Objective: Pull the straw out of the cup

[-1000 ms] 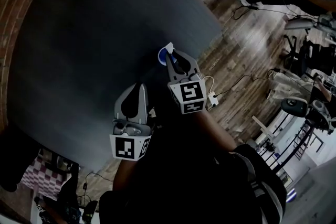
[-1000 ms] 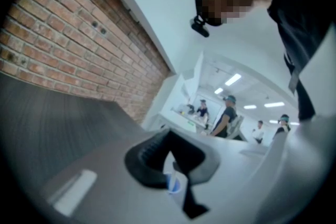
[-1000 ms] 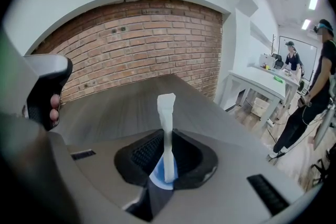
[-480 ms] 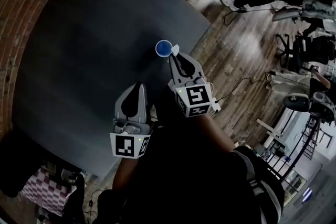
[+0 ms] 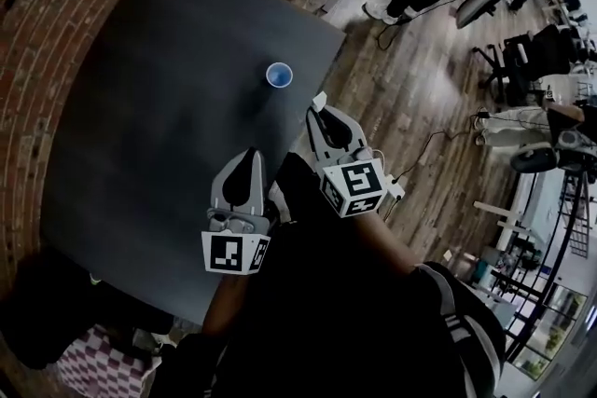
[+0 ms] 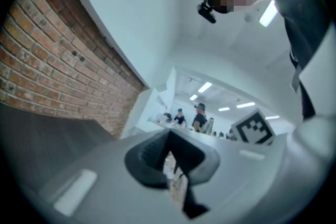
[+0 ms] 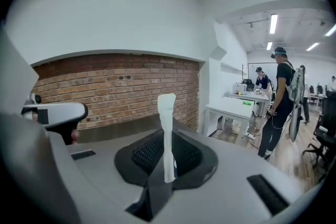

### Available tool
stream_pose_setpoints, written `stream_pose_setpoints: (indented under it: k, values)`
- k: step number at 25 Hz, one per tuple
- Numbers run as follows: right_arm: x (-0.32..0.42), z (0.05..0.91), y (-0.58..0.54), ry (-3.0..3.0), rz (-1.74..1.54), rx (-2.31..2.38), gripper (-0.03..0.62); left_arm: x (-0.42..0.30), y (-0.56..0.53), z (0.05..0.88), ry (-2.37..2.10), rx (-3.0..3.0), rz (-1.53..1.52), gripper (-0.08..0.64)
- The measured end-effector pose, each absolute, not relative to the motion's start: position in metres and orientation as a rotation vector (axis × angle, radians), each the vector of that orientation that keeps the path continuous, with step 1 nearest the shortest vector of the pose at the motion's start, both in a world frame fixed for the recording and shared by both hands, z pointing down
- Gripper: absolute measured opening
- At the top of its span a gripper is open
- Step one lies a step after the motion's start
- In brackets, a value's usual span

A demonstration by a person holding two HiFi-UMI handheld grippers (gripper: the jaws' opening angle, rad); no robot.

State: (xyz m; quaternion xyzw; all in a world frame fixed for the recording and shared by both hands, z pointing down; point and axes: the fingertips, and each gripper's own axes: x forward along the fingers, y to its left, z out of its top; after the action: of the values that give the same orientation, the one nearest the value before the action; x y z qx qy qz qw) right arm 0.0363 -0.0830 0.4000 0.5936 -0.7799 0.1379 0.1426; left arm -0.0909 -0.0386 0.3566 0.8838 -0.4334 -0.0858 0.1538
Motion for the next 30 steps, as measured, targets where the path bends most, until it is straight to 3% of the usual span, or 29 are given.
stream_pose_setpoints:
  k: [30]
  values:
    - [0.112,0.348,0.034,-2.540,0.402,1.661,0.041,0.006,0.040,0.319,-1.294,2.599,-0.227,0.005]
